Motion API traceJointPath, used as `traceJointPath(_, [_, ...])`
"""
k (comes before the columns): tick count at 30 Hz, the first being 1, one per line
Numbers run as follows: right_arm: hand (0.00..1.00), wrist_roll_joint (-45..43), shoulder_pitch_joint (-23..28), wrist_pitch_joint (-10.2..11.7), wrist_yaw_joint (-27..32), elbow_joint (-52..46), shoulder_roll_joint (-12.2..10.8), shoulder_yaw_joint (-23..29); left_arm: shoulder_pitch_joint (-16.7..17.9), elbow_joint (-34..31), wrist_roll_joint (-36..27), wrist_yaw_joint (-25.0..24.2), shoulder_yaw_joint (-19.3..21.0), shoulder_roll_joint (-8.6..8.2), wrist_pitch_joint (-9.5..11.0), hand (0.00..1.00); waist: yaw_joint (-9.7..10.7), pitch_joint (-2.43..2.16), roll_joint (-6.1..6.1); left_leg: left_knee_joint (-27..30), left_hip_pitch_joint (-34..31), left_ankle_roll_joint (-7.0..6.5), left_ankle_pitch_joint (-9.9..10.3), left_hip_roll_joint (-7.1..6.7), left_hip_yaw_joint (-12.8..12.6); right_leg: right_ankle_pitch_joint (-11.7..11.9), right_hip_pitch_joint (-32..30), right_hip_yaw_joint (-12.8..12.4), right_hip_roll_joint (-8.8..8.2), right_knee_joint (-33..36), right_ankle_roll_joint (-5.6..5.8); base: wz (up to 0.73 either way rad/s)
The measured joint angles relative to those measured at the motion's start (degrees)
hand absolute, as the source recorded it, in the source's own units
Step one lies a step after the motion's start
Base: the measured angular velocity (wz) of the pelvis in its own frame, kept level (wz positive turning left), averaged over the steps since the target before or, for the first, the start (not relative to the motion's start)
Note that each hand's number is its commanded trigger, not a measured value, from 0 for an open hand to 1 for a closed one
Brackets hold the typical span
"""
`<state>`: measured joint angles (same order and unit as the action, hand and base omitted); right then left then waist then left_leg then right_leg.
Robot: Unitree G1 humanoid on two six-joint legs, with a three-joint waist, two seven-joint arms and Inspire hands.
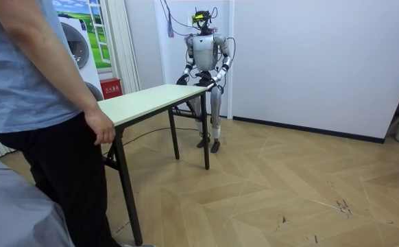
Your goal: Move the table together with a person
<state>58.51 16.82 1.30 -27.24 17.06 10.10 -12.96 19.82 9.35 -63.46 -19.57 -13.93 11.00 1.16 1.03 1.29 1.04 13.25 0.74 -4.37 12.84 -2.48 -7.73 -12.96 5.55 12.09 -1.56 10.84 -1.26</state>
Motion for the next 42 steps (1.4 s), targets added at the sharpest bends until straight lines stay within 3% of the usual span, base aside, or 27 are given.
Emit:
traceJointPath(7, [0.0, 1.7, -0.8, -0.3, 1.9, 0.0, 1.3, 0.1, -3.0, 2.7, -0.2, 0.4, 1.5, 0.21, -2.7, 0.0, -1.6, 0.12, -0.86, 0.0, 0.0, -0.01, 0.0, 0.02, -0.1, 0.0, 0.0, -0.3, 0.03, 0.0, 0.0, -0.01])
traceJointPath(11, [0.0, 6.9, -0.9, -2.0, 2.2, 0.2, 1.3, -0.2, -3.4, 4.7, -4.9, 0.4, 1.5, -0.08, -3.8, 0.0, -1.7, -0.06, -1.34, -0.1, 1.2, -0.01, 0.0, -0.03, 0.0, 0.0, 1.0, -0.9, 0.06, -0.2, 0.0, -0.04])
traceJointPath(18, [0.0, 13.9, -2.5, -5.0, 2.9, 1.9, 1.2, -0.2, -7.9, 10.8, -11.0, 0.4, 1.6, -0.32, -6.2, 0.0, -1.8, 0.0, -1.54, -0.6, 2.7, 0.0, 0.0, 0.0, -0.3, 0.0, 2.0, -1.8, 0.17, -0.1, 0.0, -0.07])
traceJointPath(24, [0.0, 17.5, -3.7, -6.4, 5.2, 1.9, 1.1, -0.3, -8.4, 10.8, -12.3, 0.9, 2.0, -0.36, -7.5, 0.0, -1.7, -0.03, -1.77, -0.6, 2.7, -0.02, 0.0, 0.03, -0.3, 0.2, 1.9, -1.8, 0.23, 0.0, -0.01, -0.01])
traceJointPath(30, [0.0, 21.9, -4.5, -6.9, 7.6, 1.8, 0.9, -0.2, -8.9, 10.7, -15.4, 2.0, 2.5, -1.57, -8.4, 0.0, -1.7, -0.18, -1.99, -0.6, 2.6, -0.02, 0.0, 0.04, -0.3, 0.2, 1.8, -1.8, 0.23, 0.0, -0.01, 0.0])
traceJointPath(42, [0.0, 24.9, -5.4, -6.9, 10.8, 1.8, -0.2, 0.5, -9.1, 9.7, -18.6, 4.4, 2.6, -1.9, -9.4, 0.0, -2.0, -0.16, -1.86, -0.6, 2.9, -0.02, 0.0, 0.06, -0.3, 0.2, 1.6, -1.9, 0.24, 0.1, -0.01, 0.0])
